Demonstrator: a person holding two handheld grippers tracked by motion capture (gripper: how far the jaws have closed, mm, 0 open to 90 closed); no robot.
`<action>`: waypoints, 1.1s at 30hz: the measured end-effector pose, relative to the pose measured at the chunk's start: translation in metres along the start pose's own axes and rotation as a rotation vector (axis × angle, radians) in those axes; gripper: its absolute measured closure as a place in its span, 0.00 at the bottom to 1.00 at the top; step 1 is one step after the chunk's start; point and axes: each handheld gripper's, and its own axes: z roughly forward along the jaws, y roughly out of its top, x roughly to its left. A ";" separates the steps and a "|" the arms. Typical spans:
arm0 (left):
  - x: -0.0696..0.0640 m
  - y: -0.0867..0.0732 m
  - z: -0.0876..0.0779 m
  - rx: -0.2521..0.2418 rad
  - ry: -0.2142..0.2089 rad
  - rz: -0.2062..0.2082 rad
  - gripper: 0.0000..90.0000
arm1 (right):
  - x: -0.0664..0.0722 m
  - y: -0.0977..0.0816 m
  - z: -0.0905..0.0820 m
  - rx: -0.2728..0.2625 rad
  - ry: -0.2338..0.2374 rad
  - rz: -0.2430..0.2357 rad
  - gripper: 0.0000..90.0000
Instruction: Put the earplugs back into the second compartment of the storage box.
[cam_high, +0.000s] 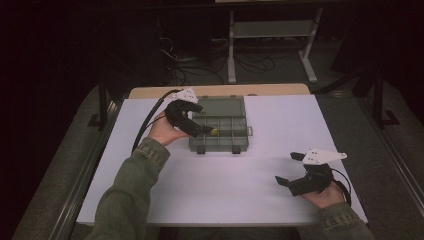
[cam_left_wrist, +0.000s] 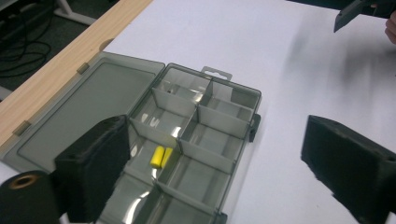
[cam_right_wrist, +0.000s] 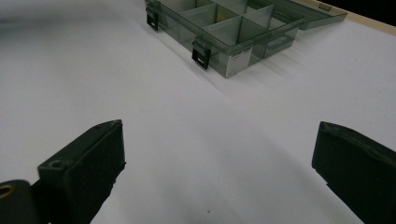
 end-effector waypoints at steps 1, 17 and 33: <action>-0.001 -0.002 -0.002 0.004 0.010 -0.001 0.04 | 0.000 0.000 0.000 0.000 -0.001 0.000 0.02; -0.014 -0.054 -0.034 -0.088 0.027 -0.049 0.00 | 0.001 -0.001 -0.001 0.003 -0.005 0.005 0.02; -0.023 -0.094 -0.057 -0.136 0.077 -0.094 0.00 | 0.001 -0.001 0.000 0.005 -0.006 0.004 0.02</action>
